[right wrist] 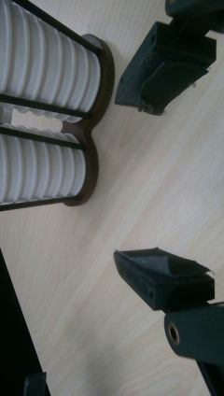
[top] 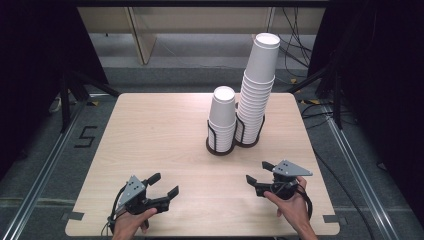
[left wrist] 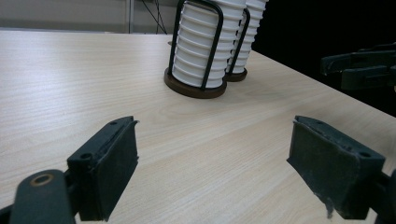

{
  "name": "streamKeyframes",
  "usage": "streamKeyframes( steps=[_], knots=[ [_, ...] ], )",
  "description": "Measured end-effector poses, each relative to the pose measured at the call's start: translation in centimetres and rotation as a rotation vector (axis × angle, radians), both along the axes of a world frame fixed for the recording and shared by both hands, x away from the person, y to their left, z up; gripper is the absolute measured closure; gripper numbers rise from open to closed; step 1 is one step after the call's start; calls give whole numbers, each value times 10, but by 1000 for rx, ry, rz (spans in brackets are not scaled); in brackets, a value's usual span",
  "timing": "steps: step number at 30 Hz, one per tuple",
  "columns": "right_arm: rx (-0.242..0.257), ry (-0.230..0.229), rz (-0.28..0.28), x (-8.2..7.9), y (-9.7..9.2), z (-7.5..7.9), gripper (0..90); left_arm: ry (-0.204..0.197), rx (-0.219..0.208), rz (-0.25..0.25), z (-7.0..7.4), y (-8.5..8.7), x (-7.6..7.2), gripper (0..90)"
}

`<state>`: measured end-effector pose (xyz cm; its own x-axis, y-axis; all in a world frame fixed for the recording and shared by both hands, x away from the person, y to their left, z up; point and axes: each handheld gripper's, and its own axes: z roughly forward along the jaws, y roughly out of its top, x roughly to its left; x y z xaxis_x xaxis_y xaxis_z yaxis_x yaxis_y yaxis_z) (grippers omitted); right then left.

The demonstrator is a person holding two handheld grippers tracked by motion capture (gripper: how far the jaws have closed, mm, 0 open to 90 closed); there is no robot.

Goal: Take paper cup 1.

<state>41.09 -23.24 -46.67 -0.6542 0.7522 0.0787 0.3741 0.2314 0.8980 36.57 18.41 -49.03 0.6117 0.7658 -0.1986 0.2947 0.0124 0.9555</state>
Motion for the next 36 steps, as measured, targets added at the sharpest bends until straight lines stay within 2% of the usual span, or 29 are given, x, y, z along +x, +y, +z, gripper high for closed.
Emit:
streamKeyframes(
  steps=[2, 4, 6, 9, 11, 13, 15, 16, 17, 18, 20, 21, 22, 24, 25, 26, 27, 28, 29, 31, 32, 33, 36],
  knots=[
    [4, -4, -4, 0, 0, 0, 221, -1, 5, 2, 0, 0, 0, 146],
    [26, 16, -16, -1, 1, 1, 221, 0, 11, -1, 0, 0, 0, 146],
    [6, -5, -10, 1, 0, 2, 216, 0, 24, 5, 1, -1, 0, 146],
    [7, 9, -20, 1, 3, 4, 215, -6, 25, 1, 0, -1, 0, 146],
    [-2, -13, -14, 3, 4, 4, 214, -5, 28, 1, 0, -1, 0, 146],
    [-7, 2, -12, 4, 5, 6, 214, -1, 27, 2, 0, -1, 0, 146],
    [3, -5, -13, 5, 7, 7, 218, -5, 31, 5, 0, -1, 0, 146],
    [18, 20, -21, 4, 9, 8, 218, -5, 31, 5, 0, -1, 0, 145],
    [-15, -3, -18, 6, 7, 10, 219, -4, 32, 6, 0, -1, 0, 145],
    [-15, -3, -18, 6, 7, 10, 219, -3, 33, 6, 0, -1, 0, 145],
    [8, -8, -18, 9, 9, 12, 224, 3, 37, 6, -1, -2, 0, 145],
    [14, 17, -22, 8, 11, 14, 225, 5, 39, 7, -1, -2, 0, 145],
    [27, 0, -26, 10, 12, 14, 225, 7, 38, 7, -1, -2, 0, 146],
    [28, 7, -17, 10, 12, 17, 224, 4, 39, 5, -1, -2, 0, 145],
    [35, -10, -11, 13, 14, 20, 223, 11, 23, 4, -2, -3, 0, 146],
    [13, -17, -5, 14, 14, 23, 220, 11, 27, 4, -2, -3, 0, 146],
    [31, -14, -11, 15, 16, 24, 219, 9, 44, 5, -2, -2, 0, 145],
    [24, -17, -9, 16, 16, 27, 219, 9, 44, 5, -2, -2, 0, 146],
    [24, -17, -9, 16, 16, 27, 219, 12, 24, 5, -2, -3, -1, 146],
    [35, -14, -11, 17, 19, 32, 218, 15, 25, 5, -2, -3, -1, 145],
    [12, -37, 1, 20, 18, 35, 218, 14, 26, 6, -2, -3, -1, 145],
    [30, -39, 9, 23, 23, 40, 218, 15, 27, 7, -2, -3, -1, 145],
    [27, -59, 10, 26, 26, 47, 218, 14, 32, 7, -2, -2, -1, 146]
  ],
)
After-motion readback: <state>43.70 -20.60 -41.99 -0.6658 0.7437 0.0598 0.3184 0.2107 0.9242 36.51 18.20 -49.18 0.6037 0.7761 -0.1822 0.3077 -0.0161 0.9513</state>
